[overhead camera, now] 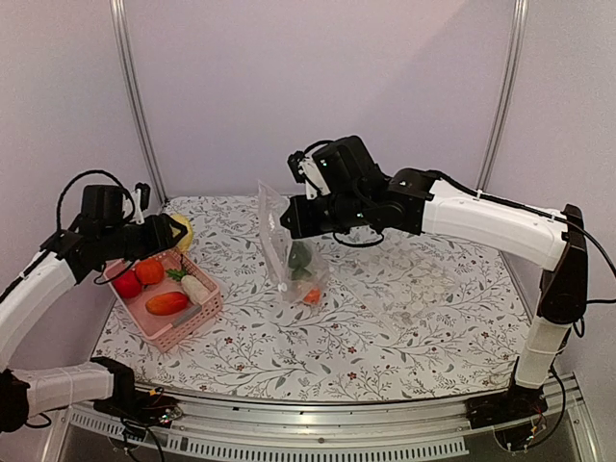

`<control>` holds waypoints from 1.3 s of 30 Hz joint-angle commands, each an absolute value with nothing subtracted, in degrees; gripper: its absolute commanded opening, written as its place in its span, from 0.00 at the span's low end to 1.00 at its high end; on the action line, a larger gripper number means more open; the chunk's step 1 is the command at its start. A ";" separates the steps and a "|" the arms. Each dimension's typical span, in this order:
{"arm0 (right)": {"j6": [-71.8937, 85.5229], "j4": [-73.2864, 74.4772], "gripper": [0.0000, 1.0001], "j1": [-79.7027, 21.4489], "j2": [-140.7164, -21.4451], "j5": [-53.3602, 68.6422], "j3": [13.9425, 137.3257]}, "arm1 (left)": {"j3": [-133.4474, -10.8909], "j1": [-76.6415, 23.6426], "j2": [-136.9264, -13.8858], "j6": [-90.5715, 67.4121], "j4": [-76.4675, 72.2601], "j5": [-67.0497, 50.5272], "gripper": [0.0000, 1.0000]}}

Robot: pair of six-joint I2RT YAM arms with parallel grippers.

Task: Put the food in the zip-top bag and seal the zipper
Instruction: Pick up the fake fruit from the bin, then place the fake fruit in the zipper food storage bag.

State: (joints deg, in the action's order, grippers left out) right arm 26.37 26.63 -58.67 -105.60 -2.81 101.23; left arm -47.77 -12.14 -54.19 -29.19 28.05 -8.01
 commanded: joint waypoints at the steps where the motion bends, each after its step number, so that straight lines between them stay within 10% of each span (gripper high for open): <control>1: 26.54 26.16 0.00 -58.23 -103.62 -2.90 101.05 | -52.41 -17.01 -53.00 -30.85 23.39 -18.51 0.63; 15: 26.77 25.69 0.00 -58.19 -102.69 -0.64 101.10 | -57.02 -35.42 -61.19 -40.05 3.11 -27.82 0.62; 39: 27.16 20.93 0.00 -56.97 -99.05 7.89 96.51 | -56.03 -38.56 -70.89 -39.36 3.50 -18.72 0.60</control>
